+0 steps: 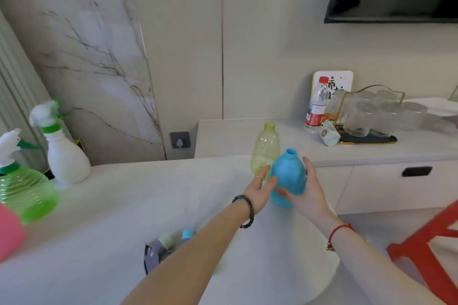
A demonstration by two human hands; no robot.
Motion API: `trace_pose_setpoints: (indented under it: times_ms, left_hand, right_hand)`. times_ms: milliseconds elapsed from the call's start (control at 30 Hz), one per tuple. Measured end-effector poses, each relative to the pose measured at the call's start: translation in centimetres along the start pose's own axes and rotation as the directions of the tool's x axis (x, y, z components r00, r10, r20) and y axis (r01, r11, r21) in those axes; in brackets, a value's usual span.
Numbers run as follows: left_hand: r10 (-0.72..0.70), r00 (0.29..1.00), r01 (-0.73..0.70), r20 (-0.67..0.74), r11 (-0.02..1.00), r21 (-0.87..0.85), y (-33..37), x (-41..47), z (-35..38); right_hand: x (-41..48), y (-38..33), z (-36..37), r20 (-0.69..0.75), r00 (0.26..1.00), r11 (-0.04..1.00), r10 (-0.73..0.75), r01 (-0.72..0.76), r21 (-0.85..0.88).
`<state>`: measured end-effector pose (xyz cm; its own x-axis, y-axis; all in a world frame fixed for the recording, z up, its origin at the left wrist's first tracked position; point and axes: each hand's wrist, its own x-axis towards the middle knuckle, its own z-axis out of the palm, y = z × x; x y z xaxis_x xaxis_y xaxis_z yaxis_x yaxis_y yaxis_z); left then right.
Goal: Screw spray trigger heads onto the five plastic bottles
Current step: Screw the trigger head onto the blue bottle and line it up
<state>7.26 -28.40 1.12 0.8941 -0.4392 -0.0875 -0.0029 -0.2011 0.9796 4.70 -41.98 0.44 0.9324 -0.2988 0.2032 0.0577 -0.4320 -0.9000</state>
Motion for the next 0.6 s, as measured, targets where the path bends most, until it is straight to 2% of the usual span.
trace_pose_setpoints:
  times_ms: [100, 200, 467, 600]
  left_hand:
    - [-0.022, 1.000, 0.022, -0.013, 0.999, -0.037, 0.6, 1.3, 1.0]
    - [-0.010, 0.999, 0.008, -0.038, 0.999, -0.043, 1.3, 1.0, 0.7]
    - [0.242, 0.957, -0.235, -0.161, 0.970, 0.062, 5.0, -5.0, -8.0]
    - [0.263, 0.943, -0.229, -0.203, 0.958, 0.175, 5.2, -9.5, -14.2]
  right_hand:
    - [1.2, 0.4, 0.2, 0.030, 0.998, 0.992, 0.051, -0.054, 0.112]
    - [1.3, 0.1, 0.2, 0.001, 1.000, 0.990, 0.014, -0.014, 0.140]
    - [-2.2, -8.4, 3.9, 0.022, 0.957, 0.950, -0.288, 0.283, 0.136]
    - [-4.5, -12.4, 8.2, 0.147, 0.922, 0.929, -0.357, 0.334, 0.161]
